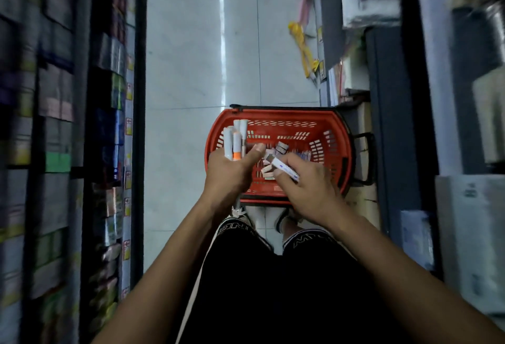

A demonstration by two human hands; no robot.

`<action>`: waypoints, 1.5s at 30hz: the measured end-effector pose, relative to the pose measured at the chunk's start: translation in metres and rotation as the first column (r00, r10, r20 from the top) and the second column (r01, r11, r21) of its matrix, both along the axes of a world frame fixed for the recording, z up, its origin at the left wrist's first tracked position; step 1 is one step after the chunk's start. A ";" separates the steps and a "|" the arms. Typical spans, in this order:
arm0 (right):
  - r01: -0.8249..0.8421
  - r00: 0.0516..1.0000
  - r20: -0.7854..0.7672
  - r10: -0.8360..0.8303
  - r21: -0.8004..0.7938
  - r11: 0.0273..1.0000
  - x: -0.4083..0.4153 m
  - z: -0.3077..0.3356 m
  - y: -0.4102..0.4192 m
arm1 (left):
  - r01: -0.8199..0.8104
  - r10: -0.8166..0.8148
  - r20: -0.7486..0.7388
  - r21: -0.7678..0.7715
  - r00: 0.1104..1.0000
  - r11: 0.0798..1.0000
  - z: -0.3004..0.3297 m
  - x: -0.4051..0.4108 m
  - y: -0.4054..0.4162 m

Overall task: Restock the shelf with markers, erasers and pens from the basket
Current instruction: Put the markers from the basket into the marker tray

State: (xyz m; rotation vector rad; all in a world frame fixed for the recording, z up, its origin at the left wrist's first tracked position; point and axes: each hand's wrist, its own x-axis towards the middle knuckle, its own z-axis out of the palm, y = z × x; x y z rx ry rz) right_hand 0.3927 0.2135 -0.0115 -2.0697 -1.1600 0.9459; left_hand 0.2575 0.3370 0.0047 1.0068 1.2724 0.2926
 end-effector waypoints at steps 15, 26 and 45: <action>0.464 0.807 0.280 -0.520 0.244 0.851 -0.085 0.104 -0.078 | 0.375 -0.410 0.148 0.218 0.900 0.901 0.092 -0.009 -0.041; 0.770 0.504 0.287 -0.815 0.278 0.574 -0.188 0.123 -0.163 | 0.733 -0.785 0.158 0.285 0.599 0.617 0.111 -0.047 -0.101; 0.895 -0.114 0.267 -0.957 0.446 0.018 -0.422 0.155 -0.474 | 0.831 -0.987 0.064 0.533 0.145 0.157 0.133 -0.156 -0.427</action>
